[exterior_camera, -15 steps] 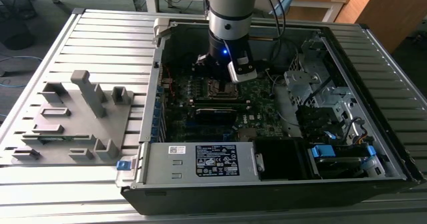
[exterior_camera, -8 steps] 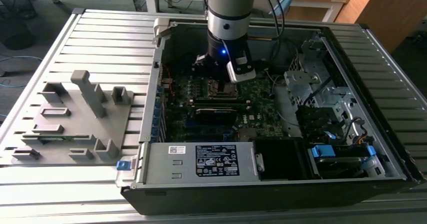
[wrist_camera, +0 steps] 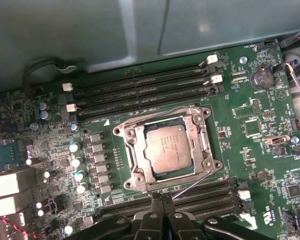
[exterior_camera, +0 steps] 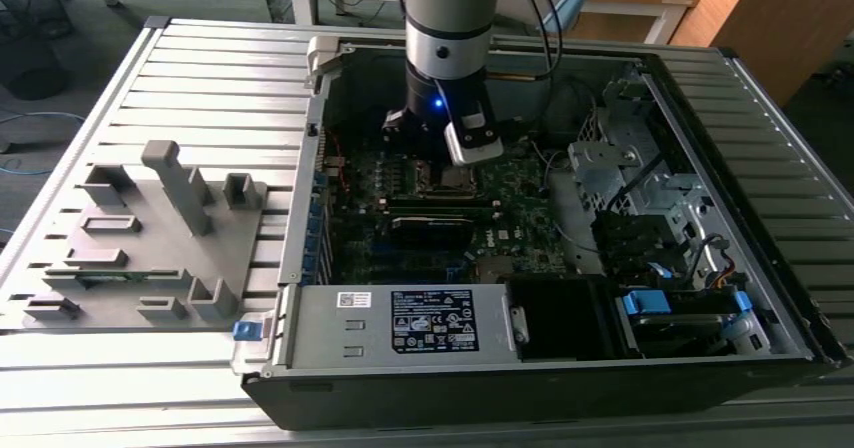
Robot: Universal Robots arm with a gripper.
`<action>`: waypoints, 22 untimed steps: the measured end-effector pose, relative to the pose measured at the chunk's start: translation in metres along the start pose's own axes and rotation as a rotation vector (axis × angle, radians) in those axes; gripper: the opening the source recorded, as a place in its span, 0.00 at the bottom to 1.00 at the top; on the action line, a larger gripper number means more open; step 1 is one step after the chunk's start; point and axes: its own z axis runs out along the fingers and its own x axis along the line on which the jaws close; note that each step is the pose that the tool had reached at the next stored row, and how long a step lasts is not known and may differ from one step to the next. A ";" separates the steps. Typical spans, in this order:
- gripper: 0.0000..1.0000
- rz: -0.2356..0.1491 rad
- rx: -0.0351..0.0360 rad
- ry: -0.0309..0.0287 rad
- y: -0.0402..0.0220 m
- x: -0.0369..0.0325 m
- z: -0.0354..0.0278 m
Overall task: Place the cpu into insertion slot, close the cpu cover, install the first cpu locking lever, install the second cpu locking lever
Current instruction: 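Install the second cpu locking lever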
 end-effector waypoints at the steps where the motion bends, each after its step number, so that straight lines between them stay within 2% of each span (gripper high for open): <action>1: 0.11 0.000 0.0008 -0.0002 -0.0001 0.0002 0.0004; 11: 0.11 0.000 0.0014 -0.0001 -0.0003 0.0009 0.0021; 12: 0.11 0.000 0.0017 0.0024 -0.0002 0.0009 0.0024; 14: 0.11 0.001 0.0050 0.0165 -0.0003 0.0009 0.0028; 15: 0.11 0.001 0.0061 0.0199 -0.0003 0.0009 0.0027; 22: 0.11 0.001 0.0061 0.0211 -0.0010 0.0009 0.0032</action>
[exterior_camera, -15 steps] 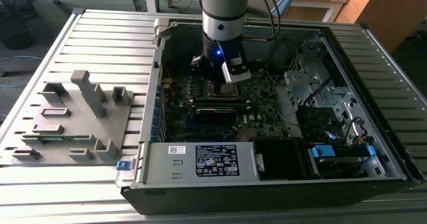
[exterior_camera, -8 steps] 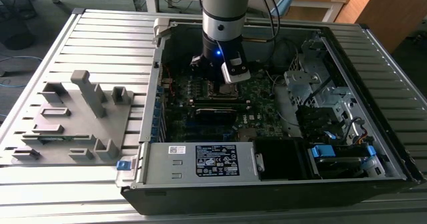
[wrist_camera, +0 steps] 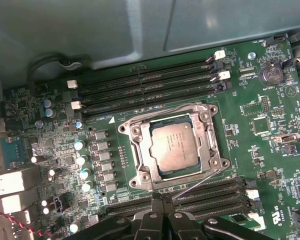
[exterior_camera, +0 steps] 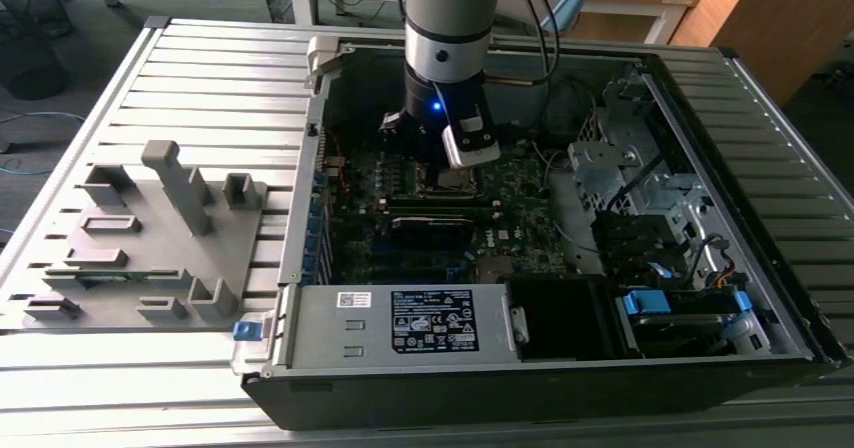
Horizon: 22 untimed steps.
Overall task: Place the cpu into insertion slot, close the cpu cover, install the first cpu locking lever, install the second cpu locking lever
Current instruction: 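Install the second cpu locking lever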
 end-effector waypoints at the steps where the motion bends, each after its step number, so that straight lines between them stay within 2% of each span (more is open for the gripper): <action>1: 0.11 0.000 0.0002 0.0000 -0.0004 0.0002 0.0001; 6: 0.11 0.000 0.0000 -0.0001 -0.0022 0.0016 0.0010; 11: 0.11 0.000 0.0001 -0.0001 -0.0031 0.0019 0.0054; 22: 0.11 0.000 0.0002 -0.0001 -0.0059 0.0089 0.0108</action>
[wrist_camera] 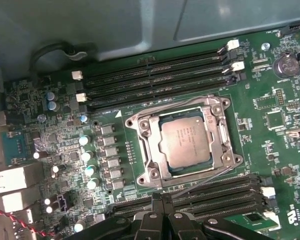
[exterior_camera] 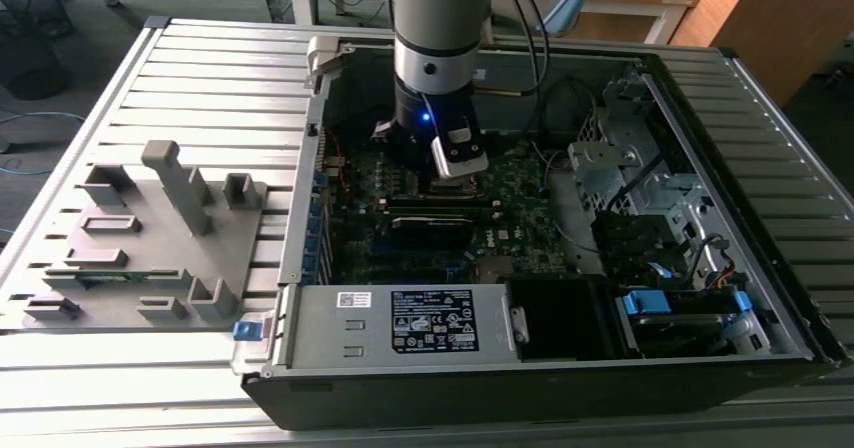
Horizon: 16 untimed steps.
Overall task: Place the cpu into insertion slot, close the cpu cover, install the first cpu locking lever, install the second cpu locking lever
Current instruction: 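Install the second cpu locking lever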
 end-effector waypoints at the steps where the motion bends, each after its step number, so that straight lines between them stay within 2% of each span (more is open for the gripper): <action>1: 0.11 0.000 -0.0001 0.0000 -0.0003 0.0004 0.0009; 4: 0.11 0.000 -0.0010 0.0003 -0.0007 0.0010 0.0044; 8: 0.11 -0.008 -0.0055 0.0016 -0.0008 0.0012 0.0071; 14: 0.11 -0.088 -0.0067 0.0053 -0.0009 0.0012 0.0087; 16: 0.11 -0.104 -0.0082 0.0063 -0.0010 0.0012 0.0093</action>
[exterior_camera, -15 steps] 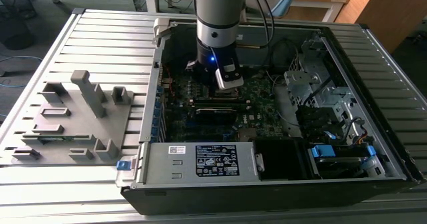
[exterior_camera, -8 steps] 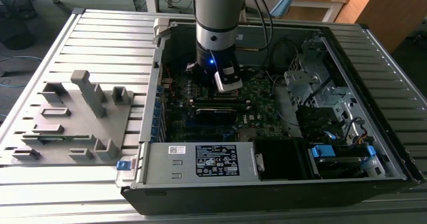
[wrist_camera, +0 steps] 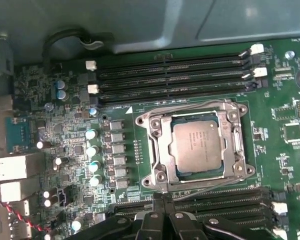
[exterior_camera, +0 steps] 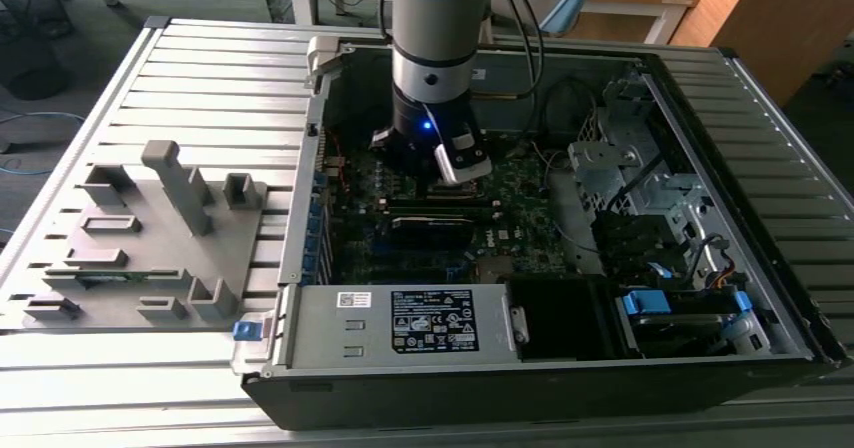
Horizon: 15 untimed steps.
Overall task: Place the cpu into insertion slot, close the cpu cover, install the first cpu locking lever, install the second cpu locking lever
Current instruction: 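Install the second cpu locking lever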
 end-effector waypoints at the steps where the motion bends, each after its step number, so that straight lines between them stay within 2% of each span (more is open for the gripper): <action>1: 0.11 -0.003 -0.0032 0.0007 0.0000 0.0000 0.0002; 3: 0.11 -0.005 -0.0130 0.0018 -0.0001 0.0000 0.0005; 8: 0.11 -0.005 -0.0173 0.0023 -0.0009 -0.0001 0.0024; 15: 0.11 -0.005 -0.0281 0.0036 -0.0026 0.0007 0.0080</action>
